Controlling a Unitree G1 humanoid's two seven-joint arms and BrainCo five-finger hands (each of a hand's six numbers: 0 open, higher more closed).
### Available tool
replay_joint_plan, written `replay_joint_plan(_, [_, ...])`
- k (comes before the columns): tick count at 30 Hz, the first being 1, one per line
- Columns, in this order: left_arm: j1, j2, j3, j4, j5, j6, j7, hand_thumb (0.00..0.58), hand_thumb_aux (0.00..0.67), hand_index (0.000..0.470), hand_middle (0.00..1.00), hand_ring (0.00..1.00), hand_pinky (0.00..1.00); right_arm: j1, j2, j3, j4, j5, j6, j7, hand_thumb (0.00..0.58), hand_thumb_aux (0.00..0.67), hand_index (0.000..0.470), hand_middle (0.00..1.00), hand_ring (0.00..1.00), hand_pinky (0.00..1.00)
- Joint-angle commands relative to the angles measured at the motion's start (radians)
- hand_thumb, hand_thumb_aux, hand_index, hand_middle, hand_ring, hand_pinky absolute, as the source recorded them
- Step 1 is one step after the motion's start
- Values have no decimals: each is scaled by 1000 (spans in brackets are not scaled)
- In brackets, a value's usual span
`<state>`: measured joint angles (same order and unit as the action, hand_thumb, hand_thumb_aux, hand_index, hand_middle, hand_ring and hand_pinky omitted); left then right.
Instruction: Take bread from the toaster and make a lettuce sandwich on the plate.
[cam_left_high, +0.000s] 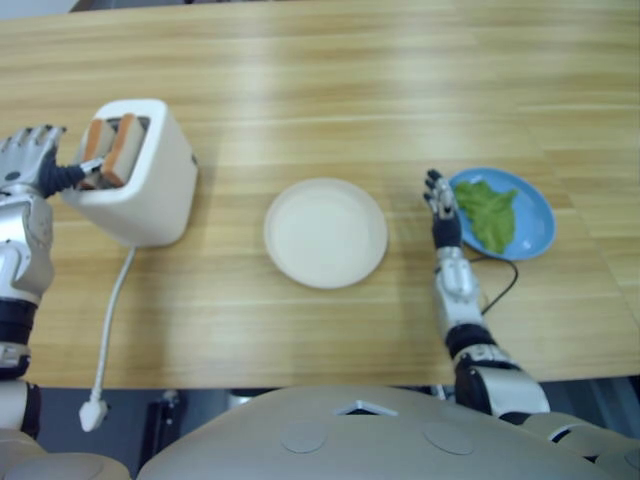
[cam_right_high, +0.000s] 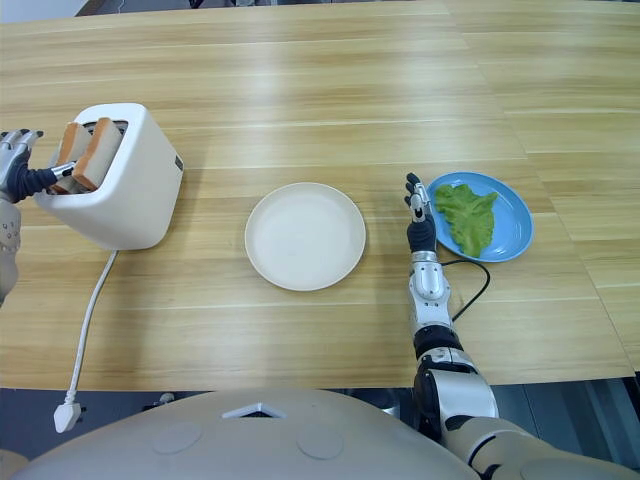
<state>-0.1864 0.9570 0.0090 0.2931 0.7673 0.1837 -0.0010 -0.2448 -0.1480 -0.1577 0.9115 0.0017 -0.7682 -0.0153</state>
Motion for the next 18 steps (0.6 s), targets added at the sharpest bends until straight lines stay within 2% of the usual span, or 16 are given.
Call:
replay_joint_plan(1, [25,-7,-12,-47,-7,-15,-7,0,0,0,0,0,0,10,-1,-4,-12,9,21,0,0,0,0,0,0,0])
replay_joint_plan(2, [25,-9,-9,-62,-7,-18,-3,560,547,375,667,667,667,10,-1,-4,-13,8,23,0,0,0,0,0,0,0])
replay_joint_plan(3, [26,-9,-9,-73,-7,-22,0,580,670,460,804,804,804,11,-1,-4,-13,7,24,0,0,0,0,0,0,0])
replay_joint_plan(4, [29,-10,-7,-84,-8,-27,2,580,670,460,804,804,804,11,-2,-4,-13,7,25,0,0,0,0,0,0,0])
replay_joint_plan(5, [32,-11,-4,-94,-10,-33,9,580,670,460,973,973,973,11,-3,-4,-12,7,27,0,0,0,0,0,0,0])
replay_joint_plan(6, [35,-12,-3,-100,-11,-38,13,580,670,460,1000,1000,1000,12,-4,-4,-12,7,28,0,0,0,0,0,0,0])
replay_joint_plan(18, [34,-29,-16,-76,-25,-85,36,580,670,460,1000,1000,1000,18,-8,-3,-19,4,36,-2,0,0,0,0,0,0])
